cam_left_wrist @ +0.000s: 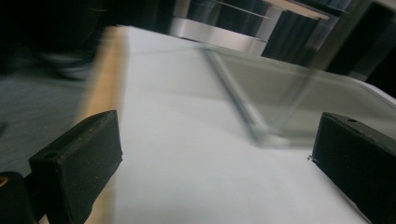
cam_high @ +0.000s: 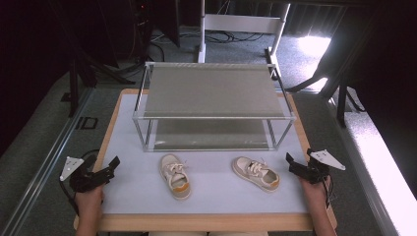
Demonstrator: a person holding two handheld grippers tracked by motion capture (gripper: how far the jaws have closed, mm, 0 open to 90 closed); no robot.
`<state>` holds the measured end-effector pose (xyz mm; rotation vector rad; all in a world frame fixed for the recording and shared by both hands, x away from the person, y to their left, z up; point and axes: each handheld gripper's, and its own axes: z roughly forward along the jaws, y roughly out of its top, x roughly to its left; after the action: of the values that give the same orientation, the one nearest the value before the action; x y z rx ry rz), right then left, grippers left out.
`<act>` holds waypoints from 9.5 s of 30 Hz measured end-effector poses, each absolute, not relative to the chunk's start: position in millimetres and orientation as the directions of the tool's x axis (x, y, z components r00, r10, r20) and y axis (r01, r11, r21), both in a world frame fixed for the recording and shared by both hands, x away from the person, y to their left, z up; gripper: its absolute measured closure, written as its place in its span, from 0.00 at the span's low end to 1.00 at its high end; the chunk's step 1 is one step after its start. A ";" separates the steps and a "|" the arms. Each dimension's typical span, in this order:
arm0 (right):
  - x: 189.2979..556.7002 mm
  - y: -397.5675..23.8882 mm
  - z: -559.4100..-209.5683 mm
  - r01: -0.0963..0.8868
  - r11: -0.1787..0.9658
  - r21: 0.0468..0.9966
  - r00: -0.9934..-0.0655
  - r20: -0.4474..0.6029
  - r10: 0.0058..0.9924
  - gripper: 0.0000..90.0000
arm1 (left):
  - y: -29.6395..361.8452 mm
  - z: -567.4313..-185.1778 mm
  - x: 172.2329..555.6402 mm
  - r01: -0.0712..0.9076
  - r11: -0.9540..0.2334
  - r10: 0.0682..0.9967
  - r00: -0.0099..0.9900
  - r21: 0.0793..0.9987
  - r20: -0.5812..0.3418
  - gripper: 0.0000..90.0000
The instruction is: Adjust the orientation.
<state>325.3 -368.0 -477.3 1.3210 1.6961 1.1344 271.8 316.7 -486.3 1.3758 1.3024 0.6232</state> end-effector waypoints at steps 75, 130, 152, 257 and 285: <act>325.9 -367.5 -477.5 0.368 0.104 0.924 -0.246 -0.012 0.969 0.15 | 233.4 -423.5 286.0 0.445 -0.895 0.442 0.875 0.033 0.200 0.02; 326.1 -366.2 -477.6 0.370 0.119 0.922 -0.255 -0.022 0.967 0.15 | 95.4 -365.3 270.7 0.215 -0.961 0.232 0.970 0.176 0.080 0.06; 326.0 -366.0 -477.6 0.368 0.124 0.922 -0.263 -0.025 0.965 0.15 | 51.7 -399.8 294.1 0.290 -0.951 0.293 0.956 0.107 0.015 0.62; 316.2 -360.5 -391.9 0.276 0.690 0.669 -0.865 -0.139 0.482 0.31 | 39.4 -398.6 288.7 0.109 -0.982 0.105 0.994 0.153 -0.029 0.41; 313.6 -297.1 -382.8 0.042 0.913 0.406 -0.965 -0.222 0.143 0.58 | 38.8 -402.8 289.4 0.110 -0.986 0.104 0.993 0.127 -0.053 0.41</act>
<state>313.6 -297.1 -382.8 0.1389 2.8279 0.5916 289.4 38.8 -402.8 3.0060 0.1617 -0.0703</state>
